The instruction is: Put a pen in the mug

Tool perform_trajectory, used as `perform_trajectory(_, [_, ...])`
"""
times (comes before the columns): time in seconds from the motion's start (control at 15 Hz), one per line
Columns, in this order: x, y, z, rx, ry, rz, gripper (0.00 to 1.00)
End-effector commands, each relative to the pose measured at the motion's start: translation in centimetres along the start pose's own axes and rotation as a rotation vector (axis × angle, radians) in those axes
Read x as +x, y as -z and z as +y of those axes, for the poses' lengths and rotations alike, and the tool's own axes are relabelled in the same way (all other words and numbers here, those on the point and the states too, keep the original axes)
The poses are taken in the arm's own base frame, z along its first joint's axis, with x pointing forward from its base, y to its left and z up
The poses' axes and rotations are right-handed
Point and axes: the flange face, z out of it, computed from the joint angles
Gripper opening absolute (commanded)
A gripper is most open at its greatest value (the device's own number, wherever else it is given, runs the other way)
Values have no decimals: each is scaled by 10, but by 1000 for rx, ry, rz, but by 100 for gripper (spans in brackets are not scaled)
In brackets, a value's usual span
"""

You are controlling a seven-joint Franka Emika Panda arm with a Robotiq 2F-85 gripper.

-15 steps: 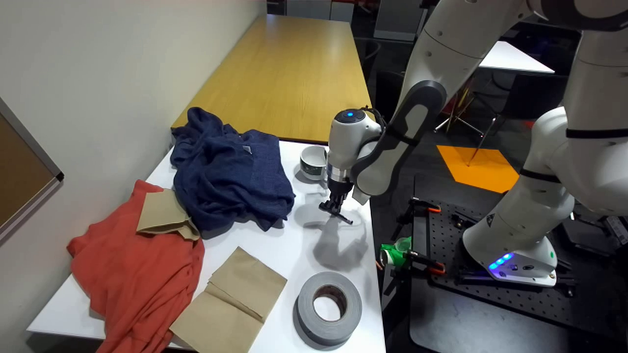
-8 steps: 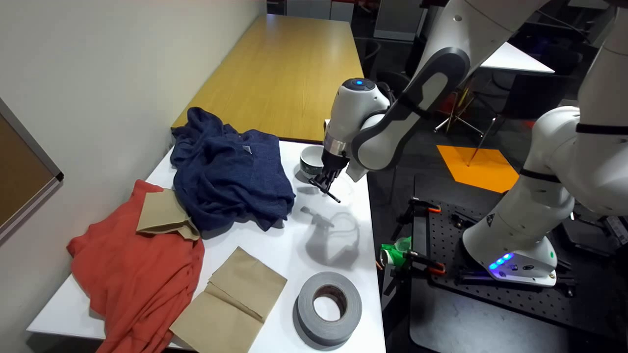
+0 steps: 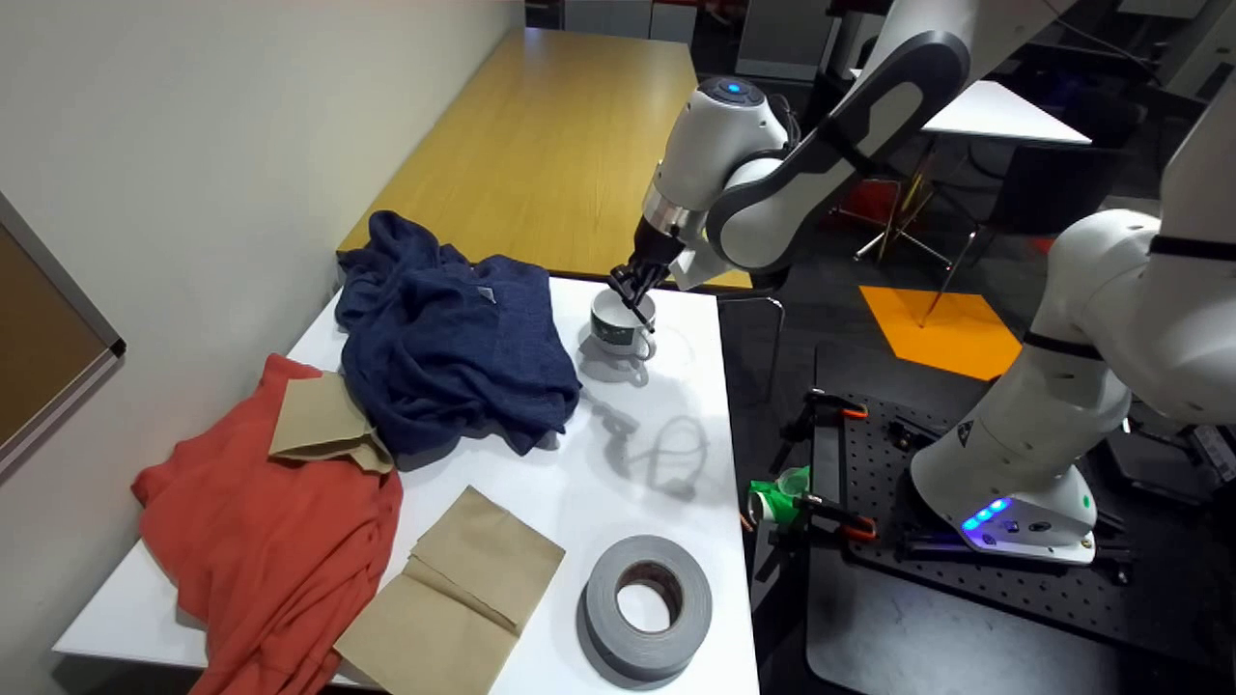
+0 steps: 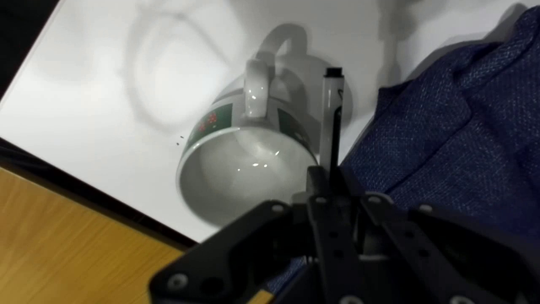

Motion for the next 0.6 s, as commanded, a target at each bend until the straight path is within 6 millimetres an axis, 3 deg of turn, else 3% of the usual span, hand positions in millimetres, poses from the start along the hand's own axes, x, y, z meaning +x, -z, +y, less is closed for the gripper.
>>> perform_trajectory(0.0, [26, 6, 9, -31, -87, 78, 3])
perform_trajectory(0.53, [52, 7, 10, -111, -182, 189, 3])
